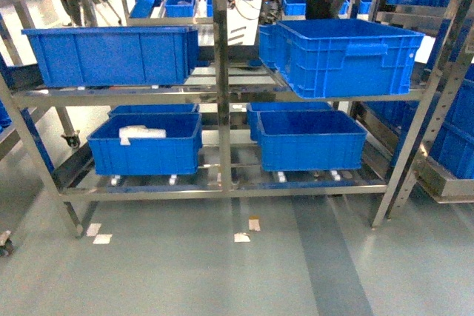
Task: Pick red block from blue box to shelf
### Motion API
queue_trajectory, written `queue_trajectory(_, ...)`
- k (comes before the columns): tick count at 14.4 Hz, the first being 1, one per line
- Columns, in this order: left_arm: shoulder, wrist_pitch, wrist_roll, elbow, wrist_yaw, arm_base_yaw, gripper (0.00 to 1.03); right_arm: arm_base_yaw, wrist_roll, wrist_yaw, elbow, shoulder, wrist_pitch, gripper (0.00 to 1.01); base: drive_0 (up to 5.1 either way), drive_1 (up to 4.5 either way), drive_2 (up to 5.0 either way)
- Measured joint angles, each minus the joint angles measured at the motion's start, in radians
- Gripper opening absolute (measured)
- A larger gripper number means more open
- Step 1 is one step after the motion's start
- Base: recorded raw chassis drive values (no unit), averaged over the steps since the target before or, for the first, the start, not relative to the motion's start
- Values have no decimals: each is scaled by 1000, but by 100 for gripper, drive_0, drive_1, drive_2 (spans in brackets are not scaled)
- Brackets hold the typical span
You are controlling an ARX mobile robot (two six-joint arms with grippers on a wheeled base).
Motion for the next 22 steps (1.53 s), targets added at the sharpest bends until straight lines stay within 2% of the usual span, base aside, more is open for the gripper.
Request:
queue_trajectory(13,0,2,0,0,-3,1,98,0,0,0,0,0,5,28,-156,-156,-156)
queue_trajectory(22,0,0,0,0,0,1,98,0,0,0,0,0,-2,28,177,289,-470)
